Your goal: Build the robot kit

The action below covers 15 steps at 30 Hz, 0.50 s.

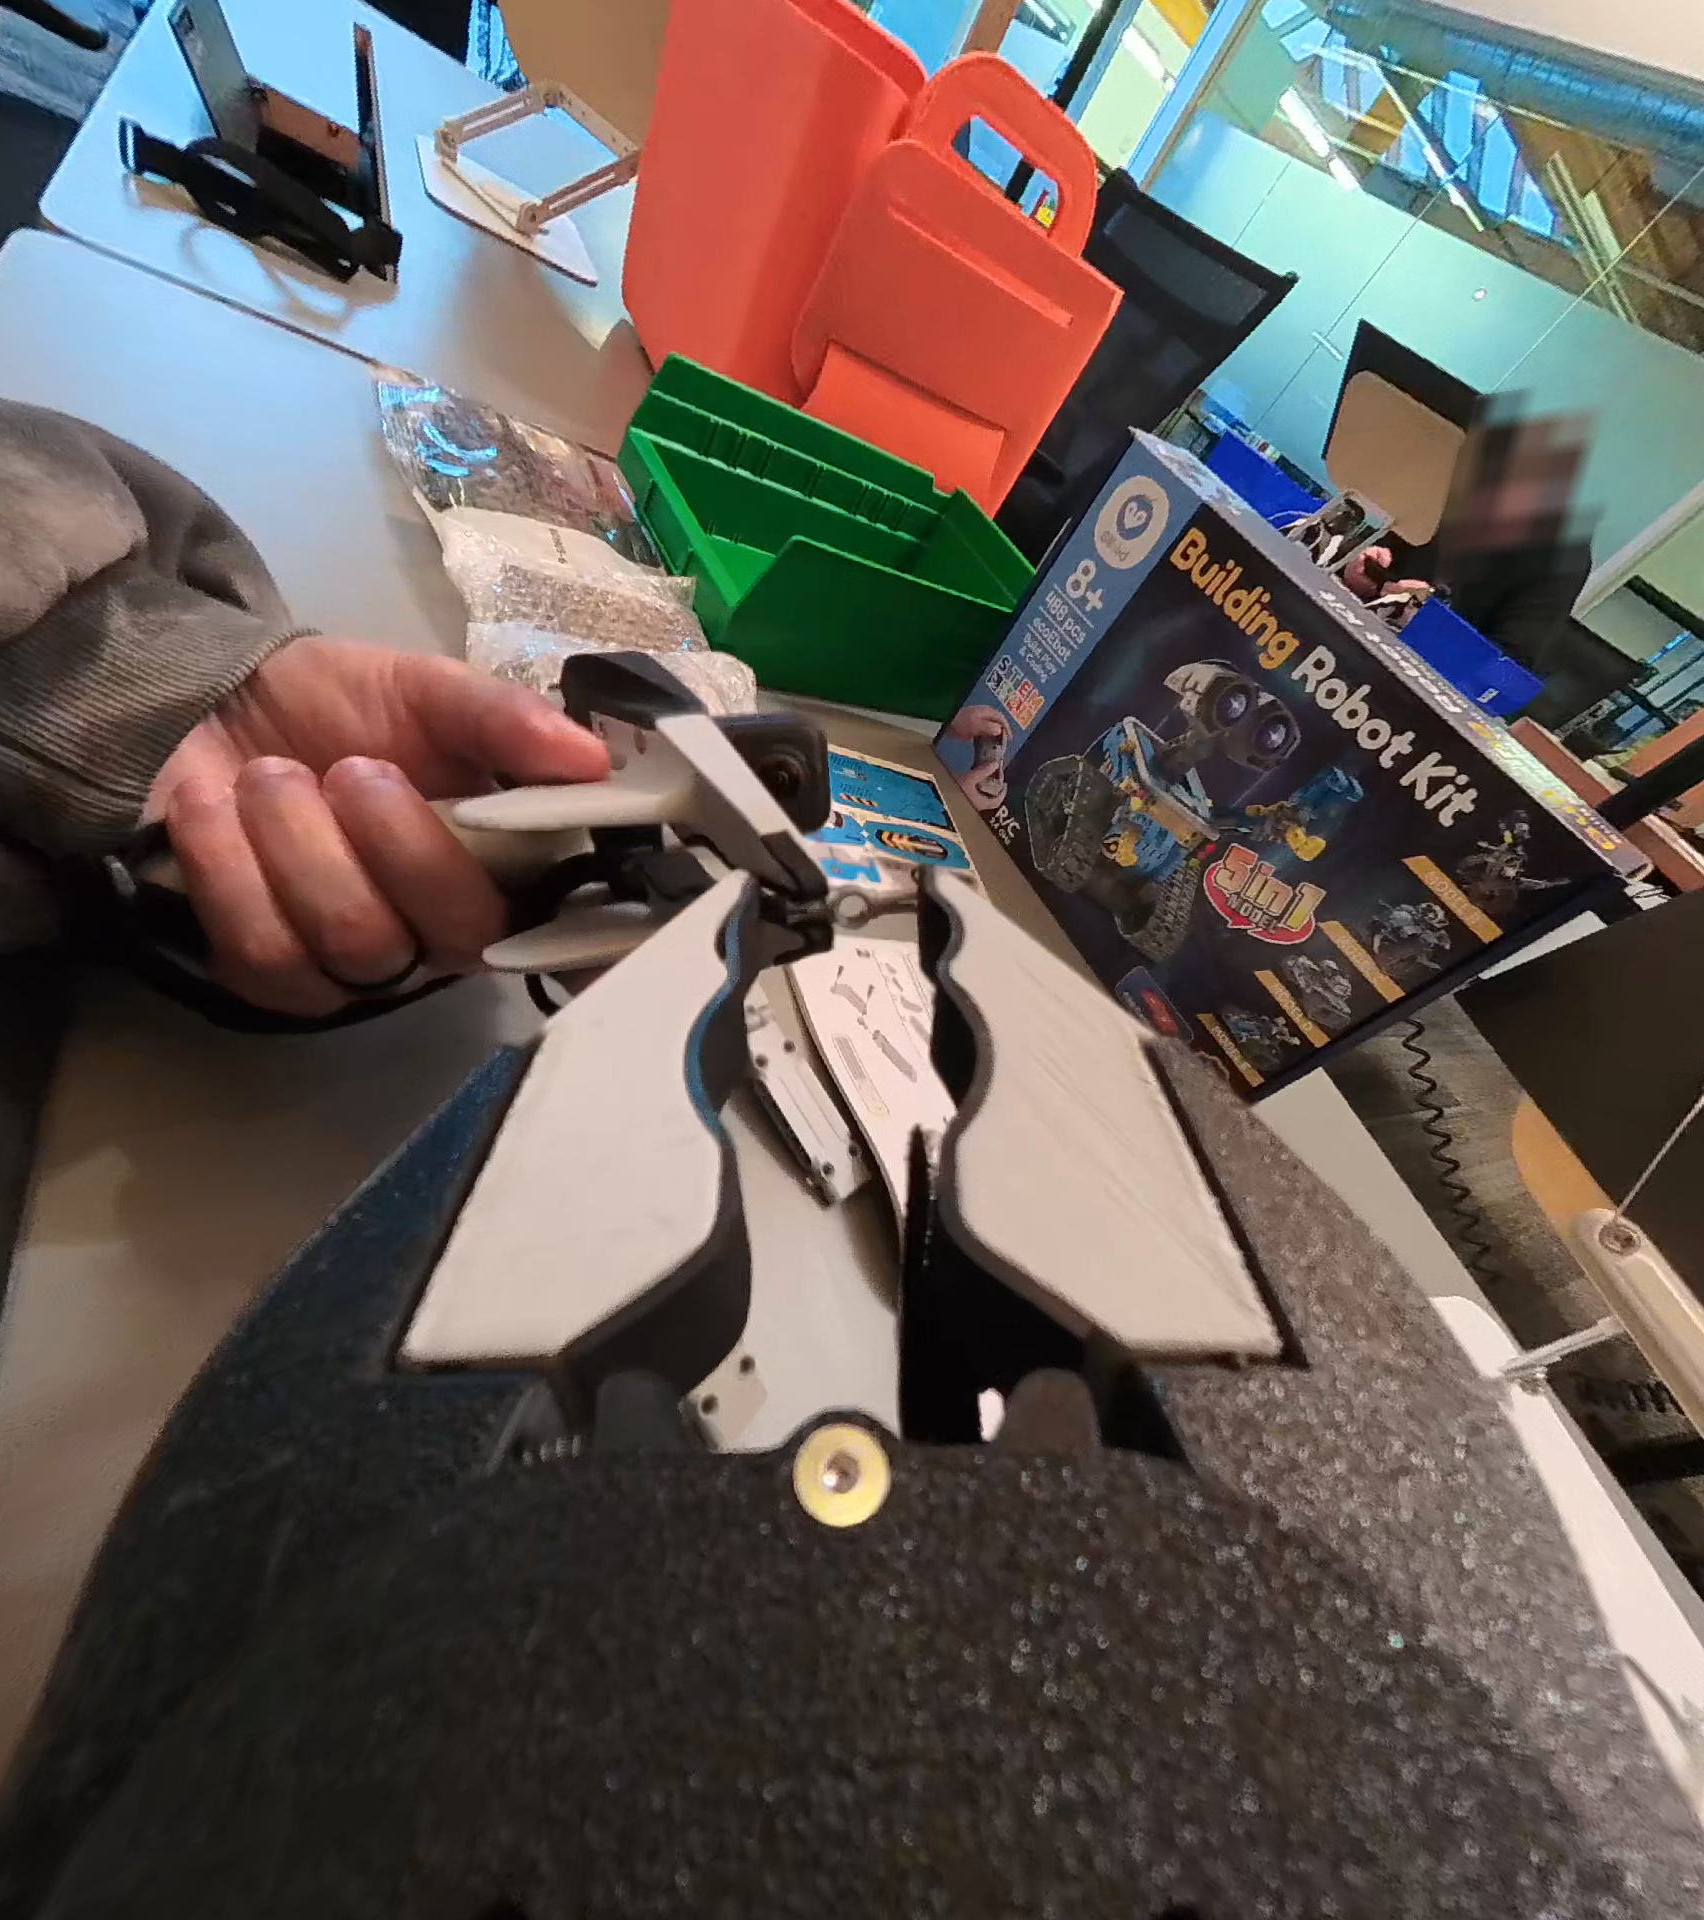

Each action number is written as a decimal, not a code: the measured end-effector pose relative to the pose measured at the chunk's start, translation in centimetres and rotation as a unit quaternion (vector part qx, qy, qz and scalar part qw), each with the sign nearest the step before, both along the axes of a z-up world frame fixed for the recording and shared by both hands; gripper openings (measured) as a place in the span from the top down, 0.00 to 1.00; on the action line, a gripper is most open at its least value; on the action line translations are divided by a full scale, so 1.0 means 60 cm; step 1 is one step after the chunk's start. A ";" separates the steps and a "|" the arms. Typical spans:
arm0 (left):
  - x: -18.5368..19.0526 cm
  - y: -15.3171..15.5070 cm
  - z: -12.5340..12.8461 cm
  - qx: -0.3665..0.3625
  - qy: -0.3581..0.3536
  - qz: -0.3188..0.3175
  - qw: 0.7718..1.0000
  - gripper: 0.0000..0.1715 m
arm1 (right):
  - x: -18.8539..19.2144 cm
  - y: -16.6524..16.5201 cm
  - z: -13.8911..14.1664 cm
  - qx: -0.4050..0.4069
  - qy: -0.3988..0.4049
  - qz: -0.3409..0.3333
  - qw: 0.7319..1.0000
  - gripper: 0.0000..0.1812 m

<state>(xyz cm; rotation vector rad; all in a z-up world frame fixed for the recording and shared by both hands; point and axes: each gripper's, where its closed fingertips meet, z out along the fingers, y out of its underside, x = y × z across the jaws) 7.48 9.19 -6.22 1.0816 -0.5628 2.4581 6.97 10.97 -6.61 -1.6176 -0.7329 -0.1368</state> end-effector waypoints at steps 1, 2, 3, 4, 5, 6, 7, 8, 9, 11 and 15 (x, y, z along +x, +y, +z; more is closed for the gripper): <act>0.000 0.000 0.000 0.000 0.000 -0.001 1.000 0.98 | 0.003 -0.002 -0.001 0.001 -0.008 -0.001 1.000 0.85; 0.000 -0.001 0.001 -0.002 -0.001 -0.004 1.000 0.98 | 0.004 -0.005 0.000 0.005 -0.013 -0.001 1.000 0.85; 0.000 -0.004 -0.001 0.001 0.001 -0.006 1.000 0.98 | 0.004 -0.007 -0.001 0.004 -0.012 0.001 1.000 0.85; 0.001 -0.006 -0.003 0.004 0.004 -0.008 1.000 0.98 | 0.004 -0.009 -0.003 -0.002 -0.011 0.001 1.000 0.86; 0.001 -0.007 -0.004 0.004 0.006 -0.011 1.000 0.98 | 0.005 -0.010 -0.004 -0.007 -0.010 0.002 1.000 0.86; 0.002 -0.008 -0.005 0.004 0.008 -0.012 1.000 0.98 | 0.006 -0.011 -0.005 -0.010 -0.008 0.003 1.000 0.86; 0.002 -0.009 -0.006 0.007 0.009 -0.012 1.000 0.98 | 0.006 -0.012 -0.006 -0.012 -0.006 0.005 1.000 0.87; 0.003 -0.010 -0.006 0.011 0.010 -0.010 1.000 0.98 | 0.006 -0.013 -0.007 -0.013 -0.007 0.008 1.000 0.87; 0.004 -0.009 -0.006 0.015 0.011 -0.006 1.000 0.97 | 0.006 -0.013 -0.007 -0.011 -0.009 0.008 1.000 0.87; 0.006 -0.004 -0.006 0.012 0.014 0.004 1.000 0.95 | 0.005 -0.014 -0.009 -0.013 -0.010 0.011 1.000 0.87; 0.010 0.003 -0.013 0.019 0.025 0.016 0.999 0.95 | 0.005 -0.014 -0.014 -0.020 -0.008 0.015 1.000 0.87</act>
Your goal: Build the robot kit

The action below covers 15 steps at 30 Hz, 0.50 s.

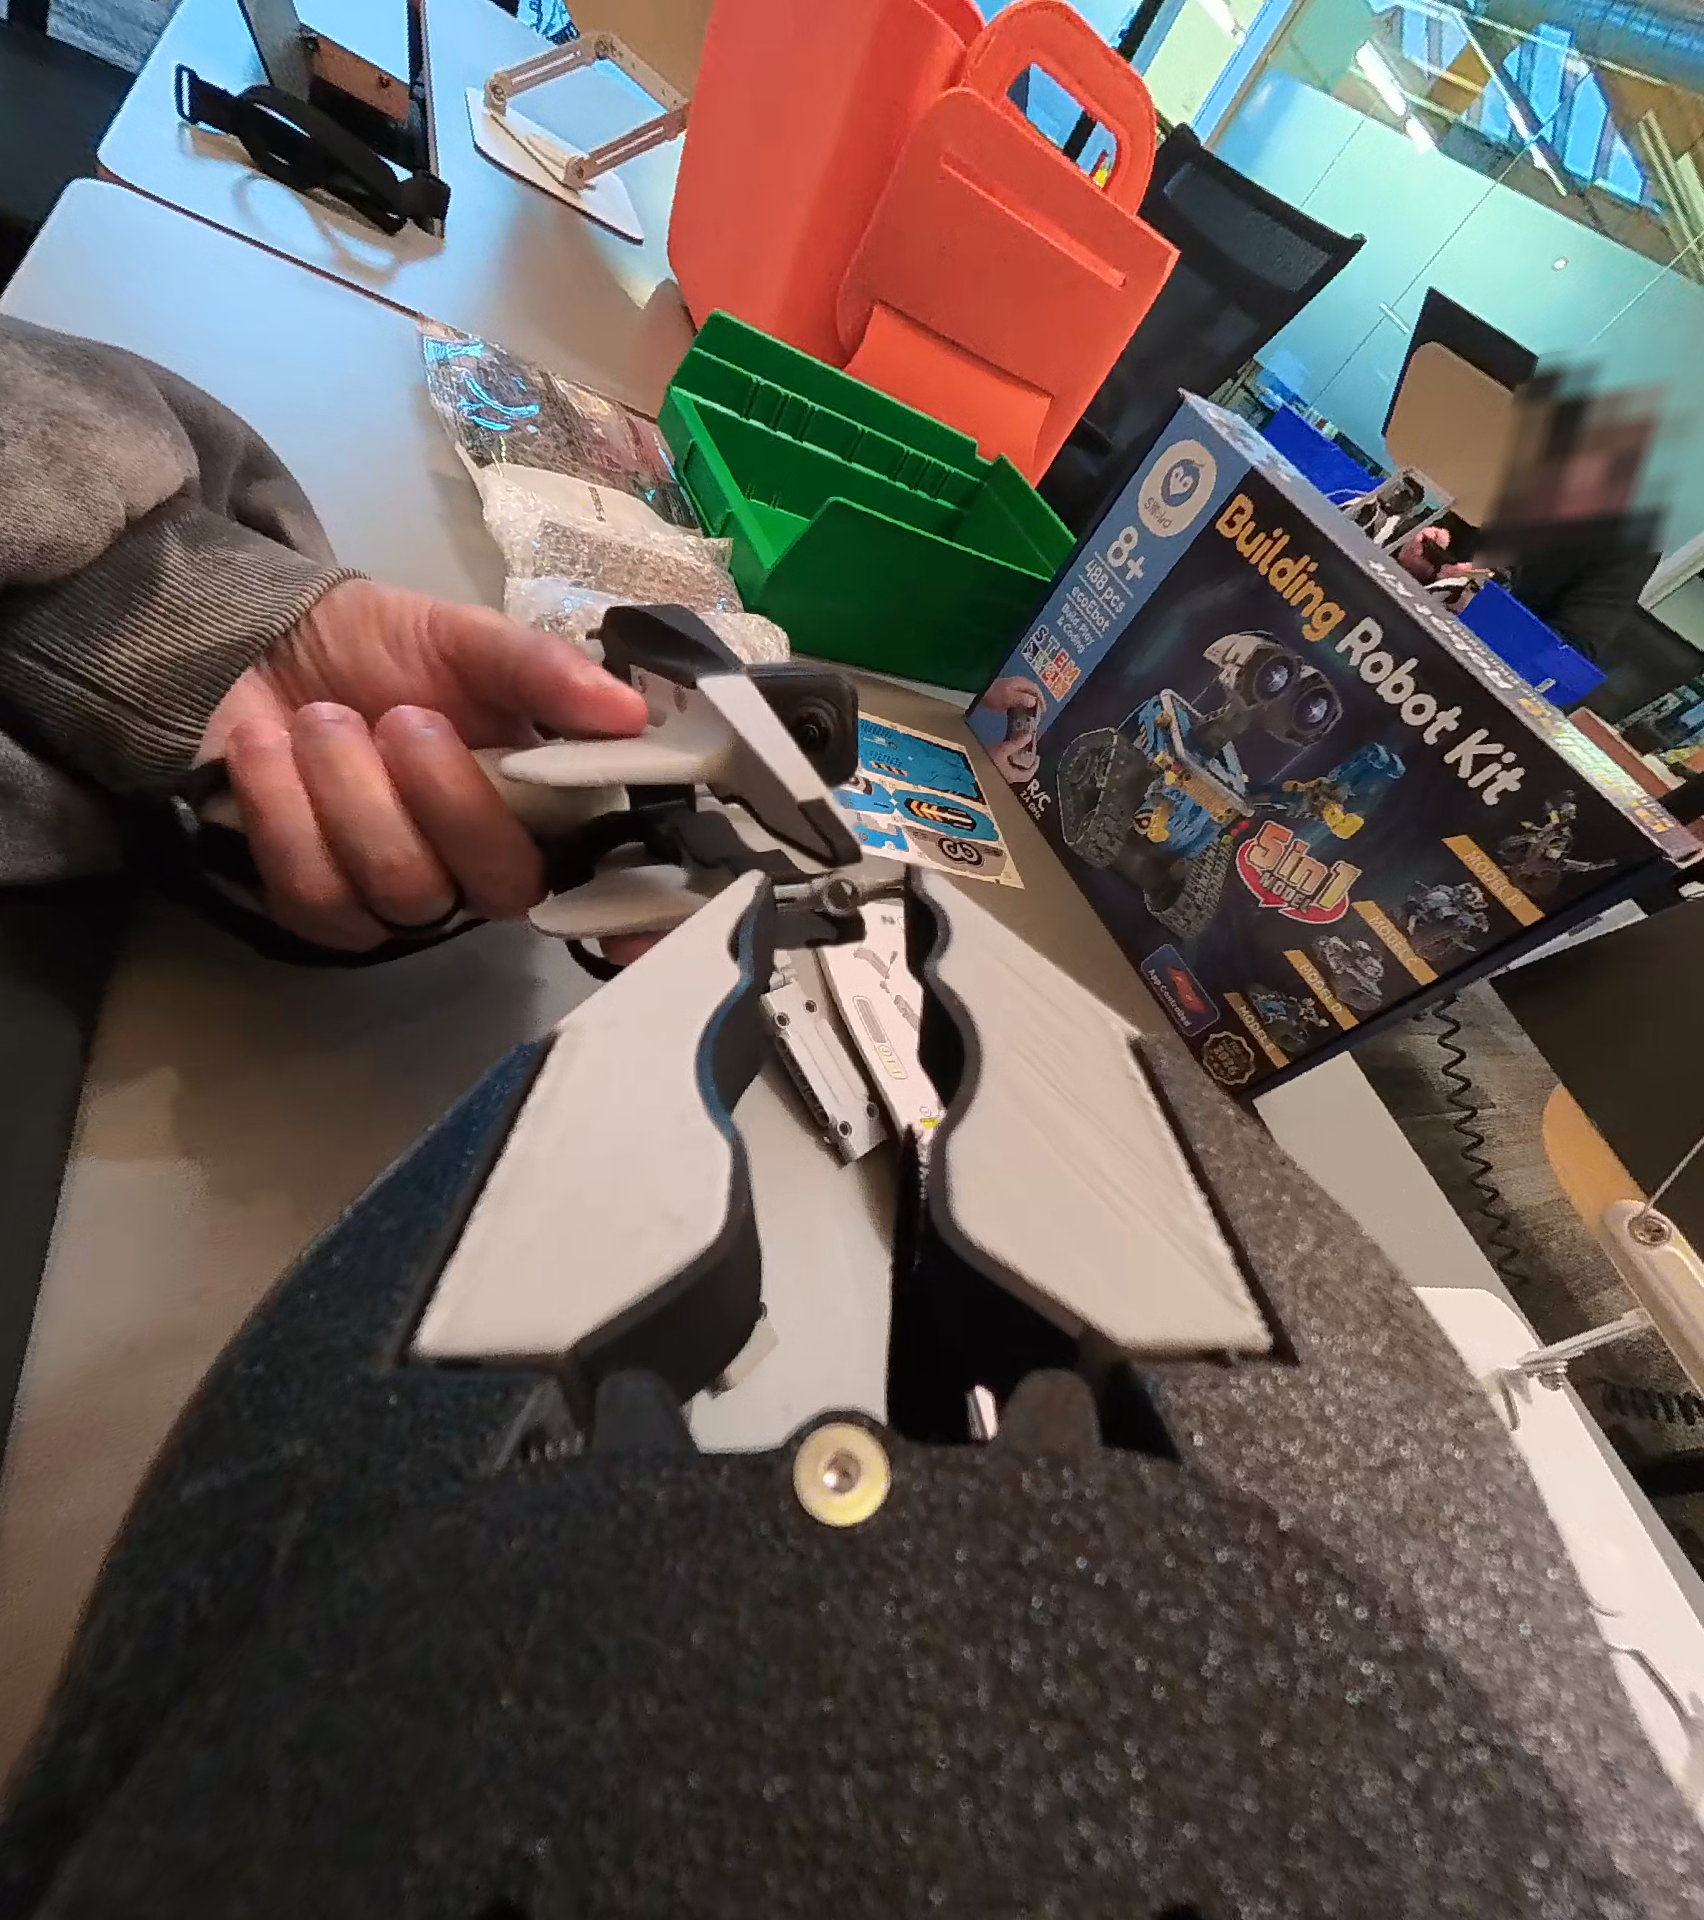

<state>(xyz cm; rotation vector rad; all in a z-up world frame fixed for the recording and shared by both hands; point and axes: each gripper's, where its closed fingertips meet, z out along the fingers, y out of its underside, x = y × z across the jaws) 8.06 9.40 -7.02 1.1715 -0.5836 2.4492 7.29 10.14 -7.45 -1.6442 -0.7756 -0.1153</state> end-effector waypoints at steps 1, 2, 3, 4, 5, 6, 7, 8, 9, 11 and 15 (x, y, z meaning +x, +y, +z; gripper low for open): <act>0.000 -0.002 0.000 0.004 0.000 0.000 1.000 0.95 | -0.001 0.000 -0.001 -0.002 0.001 0.001 1.000 0.87; 0.000 -0.004 0.000 0.007 -0.001 -0.002 1.000 0.95 | -0.002 0.000 -0.002 -0.003 0.002 0.003 1.000 0.87; 0.000 -0.006 0.001 0.009 -0.001 -0.003 1.000 0.95 | -0.003 0.000 -0.002 -0.002 0.001 0.004 1.000 0.87; -0.001 -0.008 0.001 0.013 -0.002 -0.006 1.000 0.96 | -0.003 0.000 -0.003 -0.002 0.000 0.004 1.000 0.87; -0.002 -0.012 0.002 0.018 -0.005 -0.009 1.000 0.96 | -0.003 0.001 -0.005 -0.004 0.001 0.004 1.000 0.87; -0.003 -0.015 0.002 0.023 -0.006 -0.011 1.000 0.96 | -0.004 0.000 -0.005 -0.005 0.004 0.006 1.000 0.87; -0.004 -0.016 0.003 0.027 -0.008 -0.011 1.000 0.97 | -0.005 0.000 -0.004 -0.005 0.009 0.009 1.000 0.87; -0.005 -0.017 0.003 0.034 -0.010 -0.009 0.999 0.97 | -0.006 -0.001 -0.004 -0.005 0.013 0.012 1.000 0.87; -0.004 -0.017 0.002 0.047 -0.010 -0.002 0.999 0.97 | -0.006 -0.001 -0.004 -0.007 0.017 0.011 1.000 0.87; -0.004 -0.019 0.001 0.071 -0.012 0.010 0.997 0.97 | -0.002 -0.005 -0.009 -0.029 0.044 0.000 0.999 0.87; -0.009 -0.008 0.010 0.102 -0.027 0.046 0.993 0.97 | 0.013 -0.035 -0.026 -0.098 0.122 -0.003 0.988 0.76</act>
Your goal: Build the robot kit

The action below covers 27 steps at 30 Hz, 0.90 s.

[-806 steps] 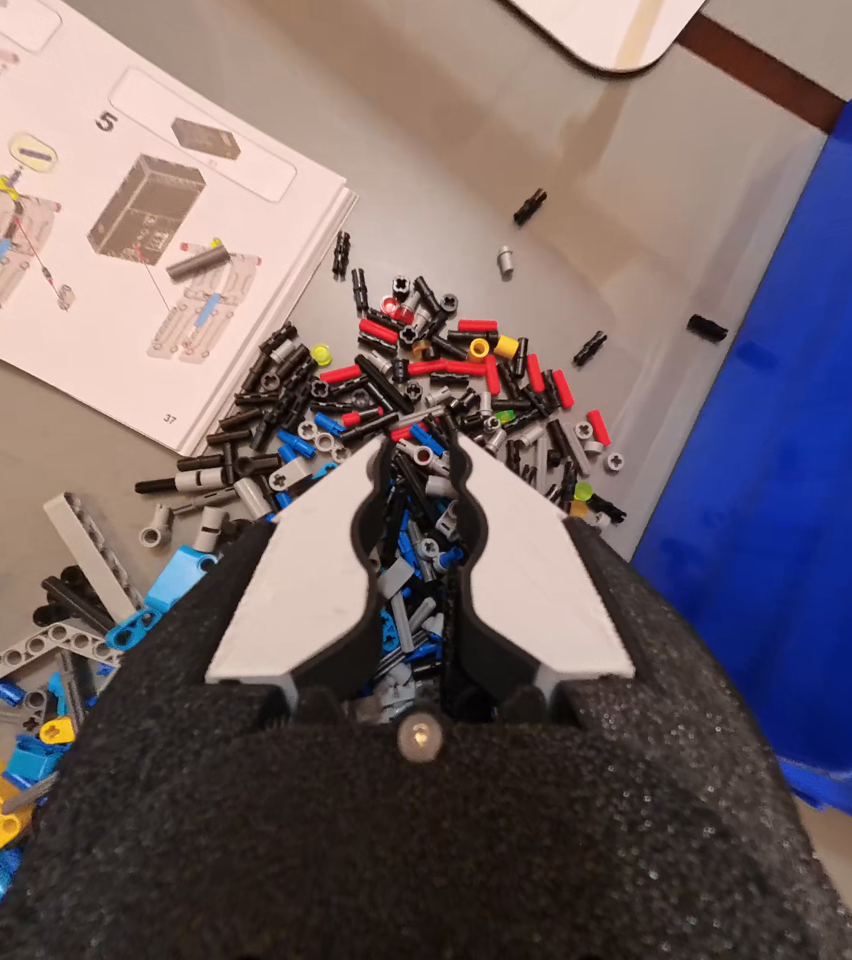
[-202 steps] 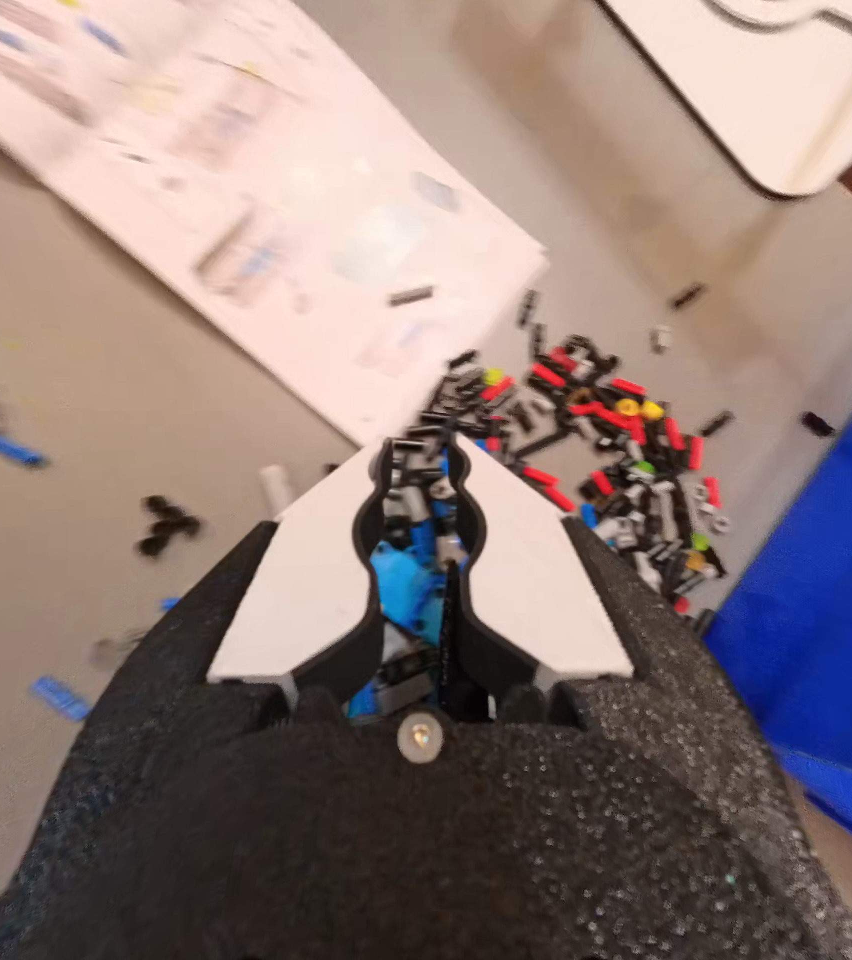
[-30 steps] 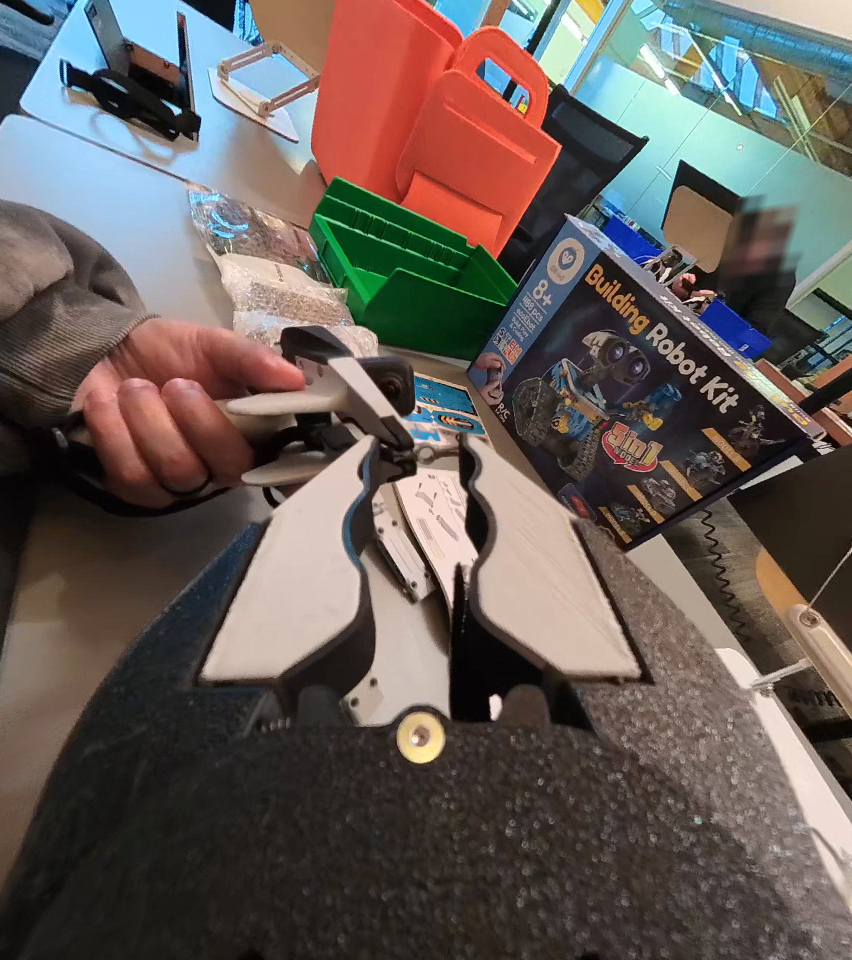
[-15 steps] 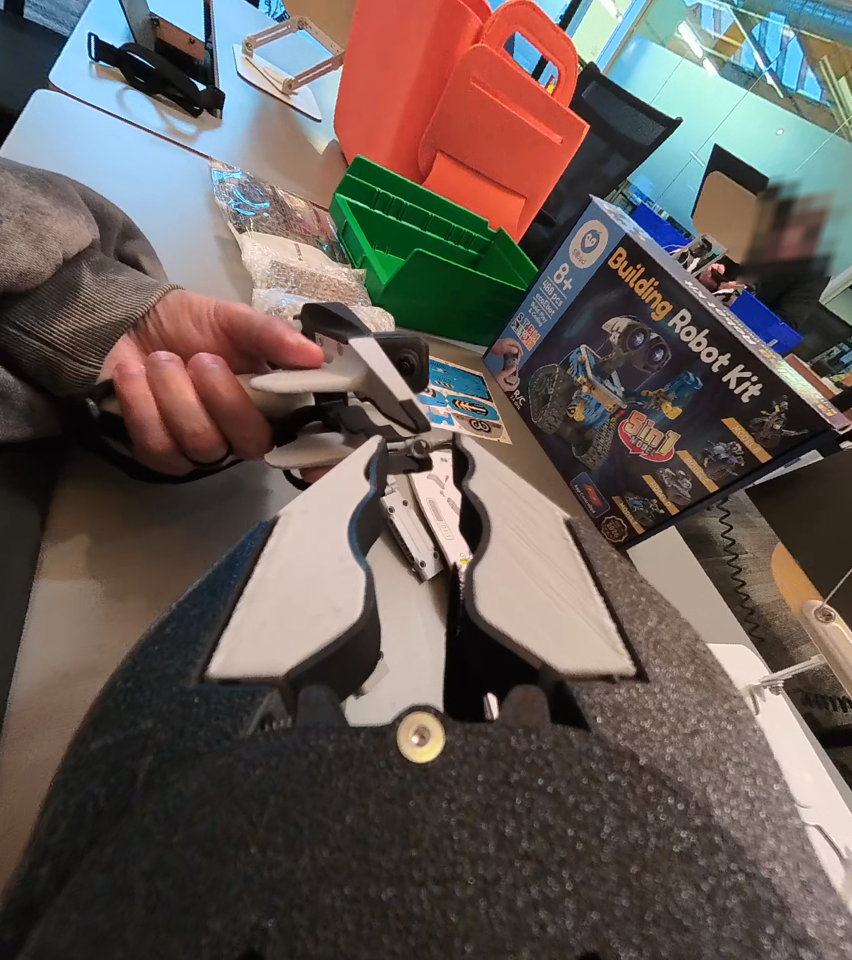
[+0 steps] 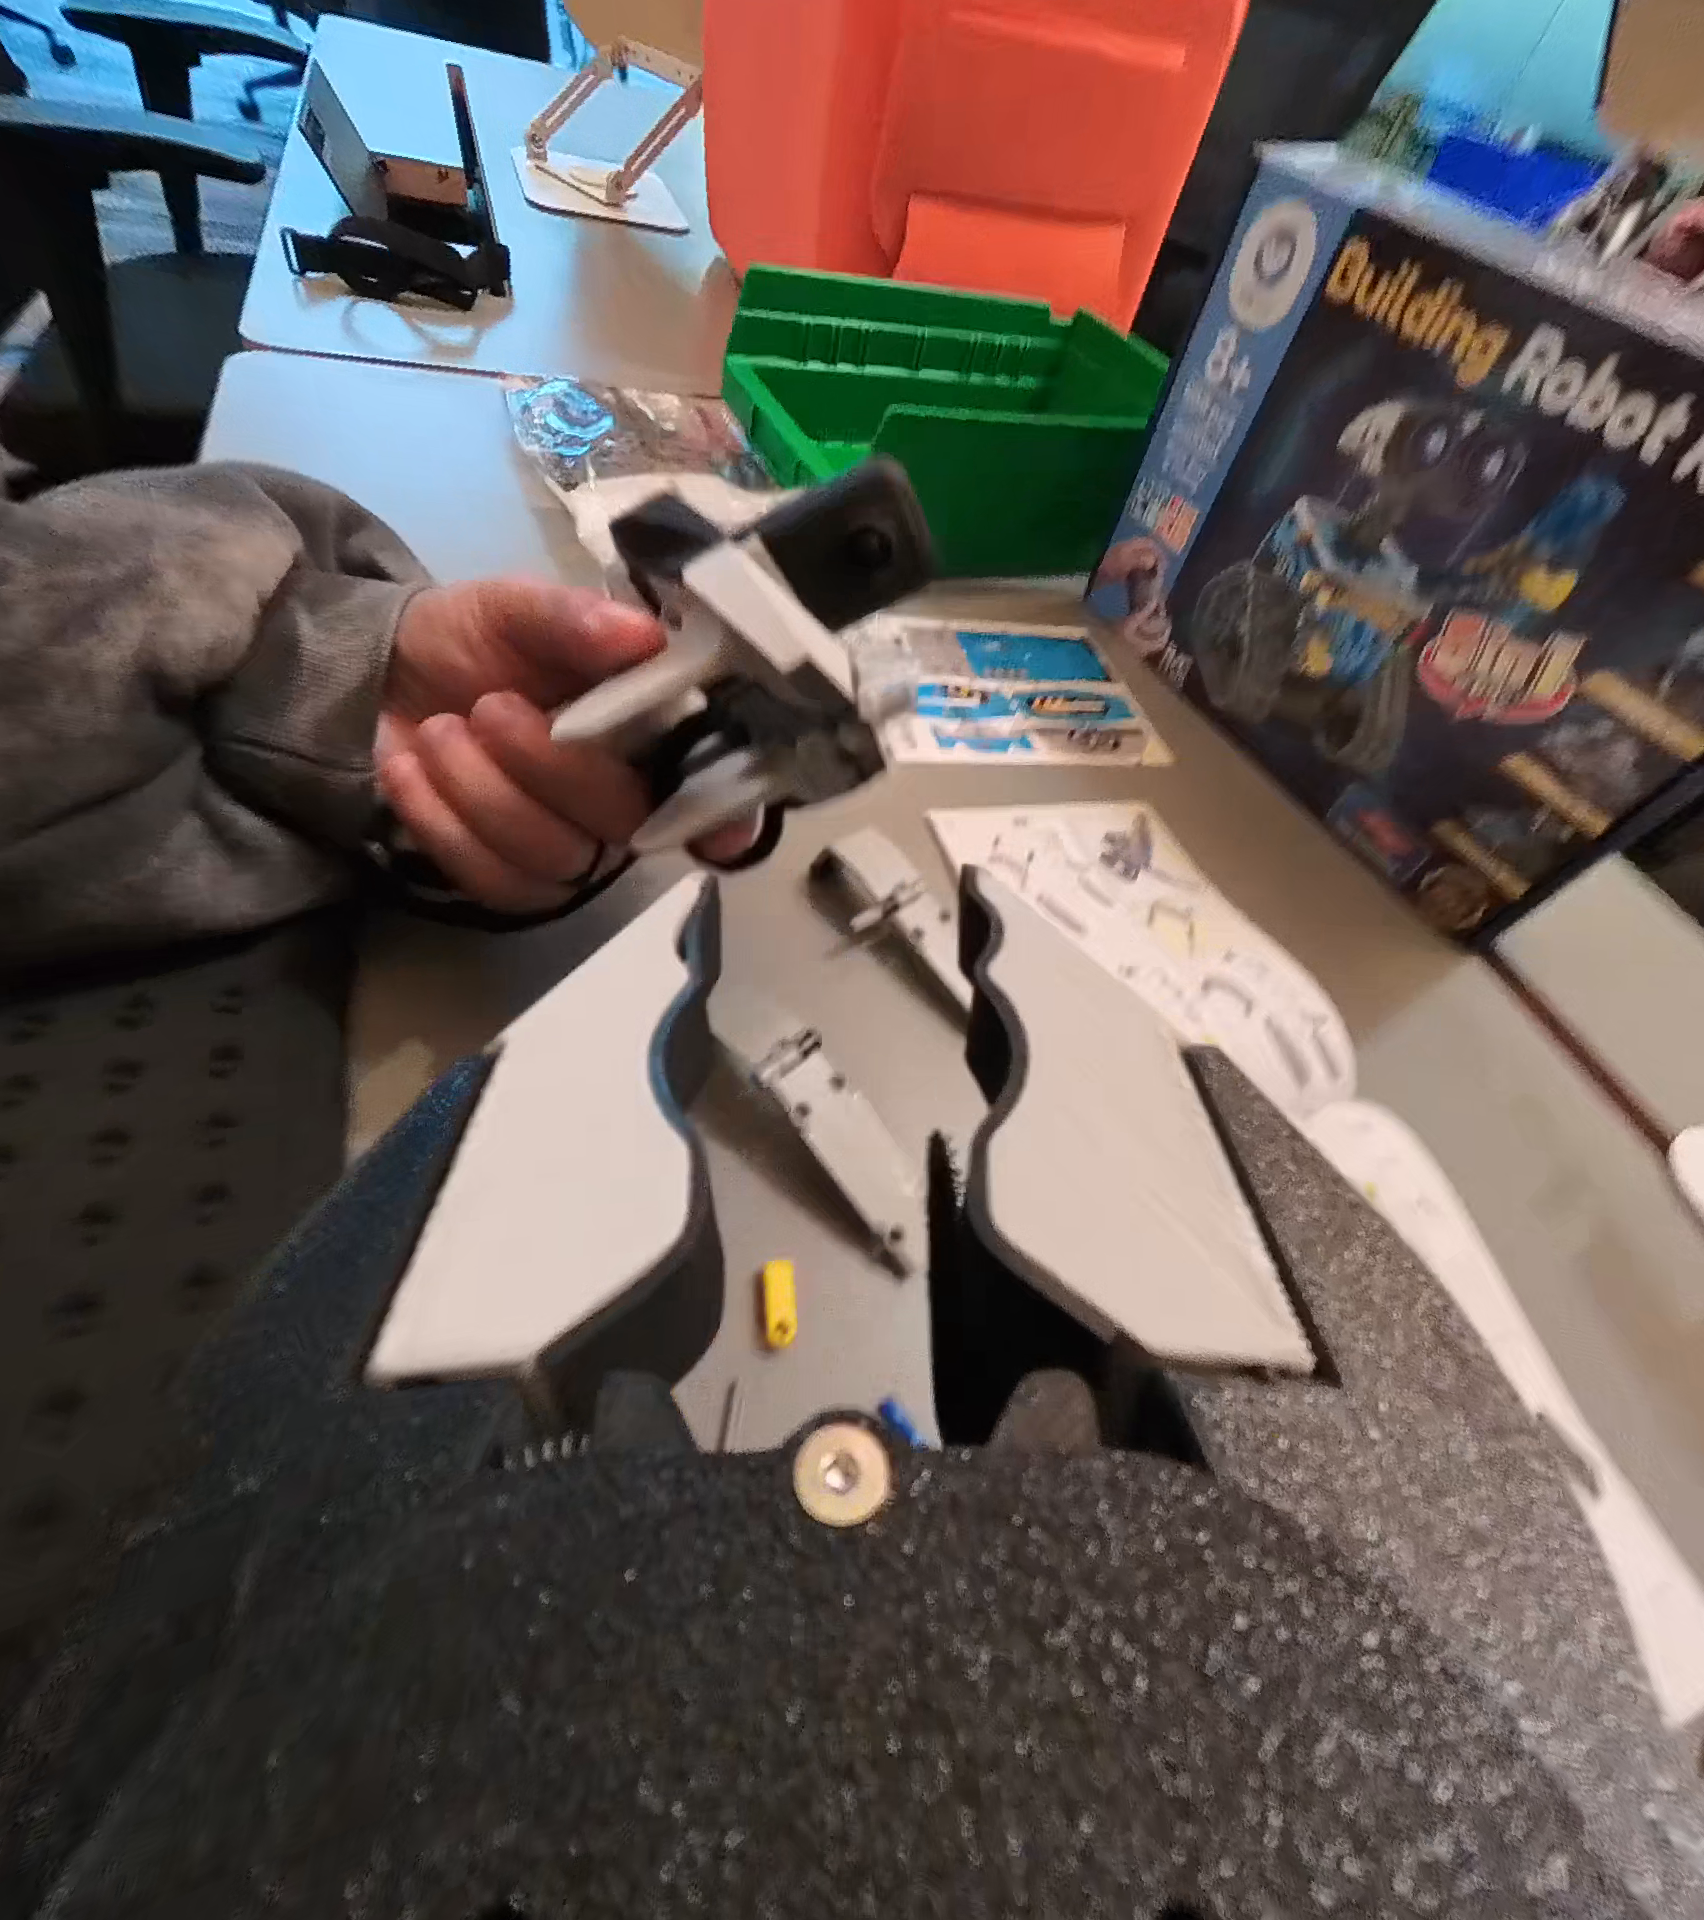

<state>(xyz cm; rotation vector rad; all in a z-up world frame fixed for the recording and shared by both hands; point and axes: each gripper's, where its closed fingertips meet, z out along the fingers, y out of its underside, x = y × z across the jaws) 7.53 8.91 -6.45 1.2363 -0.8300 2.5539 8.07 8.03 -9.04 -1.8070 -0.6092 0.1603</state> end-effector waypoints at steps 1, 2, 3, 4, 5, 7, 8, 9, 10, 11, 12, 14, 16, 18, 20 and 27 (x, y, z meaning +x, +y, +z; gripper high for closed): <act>0.000 0.002 -0.001 0.011 0.000 0.009 1.000 0.97 | 0.010 -0.012 -0.010 -0.019 0.010 -0.004 1.000 0.75; 0.001 0.005 -0.002 0.019 0.001 0.018 1.000 0.97 | 0.023 -0.024 -0.024 -0.042 0.015 -0.013 0.999 0.77; 0.003 0.008 -0.002 0.023 0.002 0.025 0.999 0.97 | 0.036 -0.037 -0.042 -0.070 0.018 -0.023 0.997 0.78; 0.004 0.010 -0.002 0.023 0.001 0.029 0.999 0.97 | 0.051 -0.049 -0.064 -0.100 0.018 -0.039 0.994 0.79; 0.003 0.011 0.001 0.019 -0.002 0.028 0.999 0.97 | 0.070 -0.059 -0.087 -0.129 0.012 -0.062 0.990 0.82; 0.002 0.012 0.004 0.012 -0.008 0.023 1.000 0.97 | 0.088 -0.084 -0.133 -0.187 0.005 -0.078 0.979 0.83; 0.003 0.012 0.004 0.013 -0.007 0.023 1.000 0.97 | 0.093 -0.095 -0.155 -0.214 0.006 -0.083 0.973 0.83; 0.004 0.013 0.003 0.014 -0.006 0.025 1.000 0.97 | 0.095 -0.105 -0.174 -0.241 0.008 -0.086 0.967 0.83; 0.004 0.013 0.002 0.014 -0.005 0.024 1.000 0.97 | 0.096 -0.111 -0.190 -0.260 0.013 -0.088 0.961 0.83; 0.005 0.014 0.002 0.012 -0.006 0.023 1.000 0.97 | 0.093 -0.115 -0.201 -0.273 0.021 -0.089 0.958 0.84; 0.005 0.015 0.002 0.010 -0.006 0.022 1.000 0.97 | 0.088 -0.116 -0.209 -0.279 0.029 -0.087 0.956 0.86; 0.005 0.016 0.002 0.007 -0.005 0.021 1.000 0.97 | 0.085 -0.114 -0.220 -0.275 0.025 -0.092 0.957 0.89; 0.005 0.016 0.001 0.008 -0.004 0.022 1.000 0.97 | 0.088 -0.109 -0.228 -0.270 0.004 -0.101 0.958 0.91; 0.004 0.017 0.002 0.006 -0.006 0.020 1.000 0.97 | 0.089 -0.107 -0.229 -0.266 -0.004 -0.103 0.959 0.92; 0.005 0.017 0.001 0.007 -0.004 0.022 1.000 0.97 | 0.082 -0.114 -0.226 -0.272 0.006 -0.083 0.959 0.91; 0.004 0.016 0.000 0.009 -0.001 0.023 1.000 0.97 | 0.022 -0.113 -0.205 -0.242 0.012 0.001 0.970 0.92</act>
